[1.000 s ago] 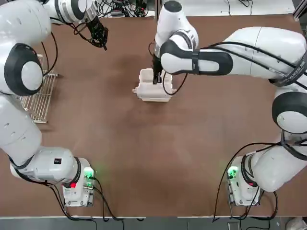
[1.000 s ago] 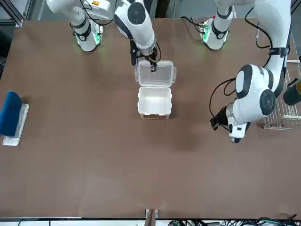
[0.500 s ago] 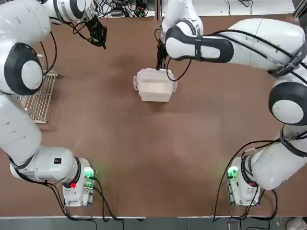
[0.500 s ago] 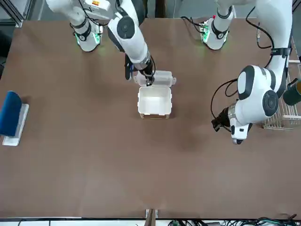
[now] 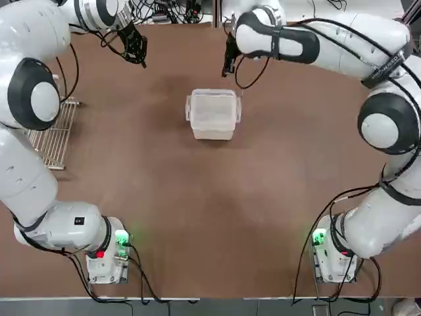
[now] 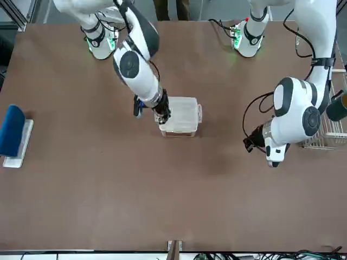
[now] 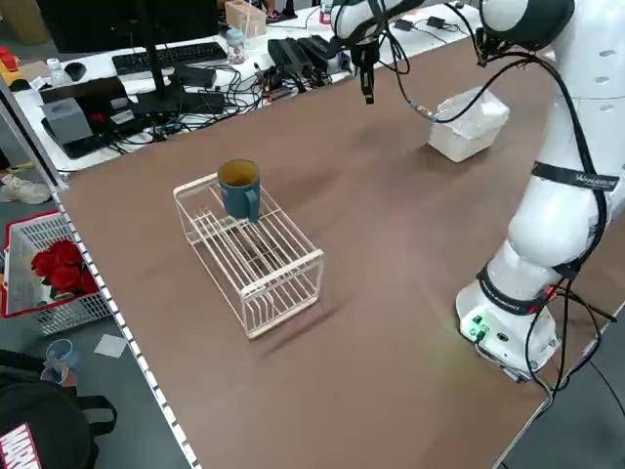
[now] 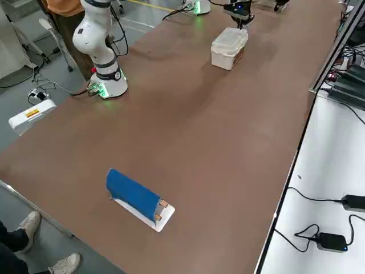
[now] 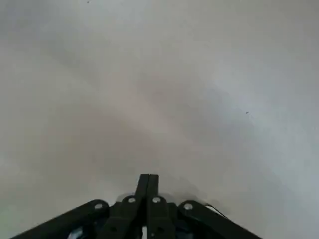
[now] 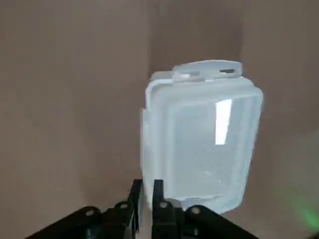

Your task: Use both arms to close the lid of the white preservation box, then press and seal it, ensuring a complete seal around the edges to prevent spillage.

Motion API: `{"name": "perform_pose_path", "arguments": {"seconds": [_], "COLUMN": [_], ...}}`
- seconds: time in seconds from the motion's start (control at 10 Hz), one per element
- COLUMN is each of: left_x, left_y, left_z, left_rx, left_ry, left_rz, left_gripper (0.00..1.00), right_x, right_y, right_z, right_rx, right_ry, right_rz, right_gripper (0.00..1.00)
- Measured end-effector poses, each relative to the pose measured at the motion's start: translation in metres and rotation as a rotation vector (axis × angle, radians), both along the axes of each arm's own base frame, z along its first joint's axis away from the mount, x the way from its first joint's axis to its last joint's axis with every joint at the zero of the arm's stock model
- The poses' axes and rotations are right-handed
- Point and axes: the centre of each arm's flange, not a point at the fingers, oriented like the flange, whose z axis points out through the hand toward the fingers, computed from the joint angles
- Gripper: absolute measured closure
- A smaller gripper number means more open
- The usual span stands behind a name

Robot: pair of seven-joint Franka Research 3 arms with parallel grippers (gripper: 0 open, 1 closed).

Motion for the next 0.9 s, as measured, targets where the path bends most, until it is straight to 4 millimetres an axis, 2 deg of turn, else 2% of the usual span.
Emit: {"name": "perform_pose_path", "arguments": {"seconds": [0.1,0.2,0.3,0.4,0.6,0.7,0.9], "left_x": [0.000,-0.001,-0.002,-0.004,-0.016,-0.028,-0.057], "left_y": [-0.001,-0.004,-0.009,-0.015,-0.034,-0.044,-0.061], "left_z": [-0.004,-0.011,-0.017,-0.023,-0.031,-0.033,-0.028], "left_rx": [-0.004,-0.014,-0.030,-0.044,-0.059,-0.068,-0.090], "left_ry": [0.008,0.022,0.037,0.053,0.086,0.106,0.123], "left_rz": [0.001,0.005,0.008,0.007,-0.013,-0.020,-0.024], "left_gripper": [0.99,0.99,0.99,0.99,0.99,0.99,0.99], "right_x": [0.013,0.015,0.006,-0.011,-0.054,-0.067,-0.064], "right_y": [-0.011,-0.013,-0.005,0.013,0.059,0.073,0.079], "right_z": [0.007,0.009,0.005,-0.004,-0.020,-0.033,-0.069], "right_rx": [0.008,0.003,-0.021,-0.047,-0.073,-0.089,-0.121], "right_ry": [-0.017,-0.027,-0.028,-0.026,-0.020,-0.020,-0.037], "right_rz": [-0.004,0.025,0.080,0.137,0.232,0.240,0.207], "right_gripper": [0.70,0.57,0.53,0.61,0.94,0.99,0.99]}}
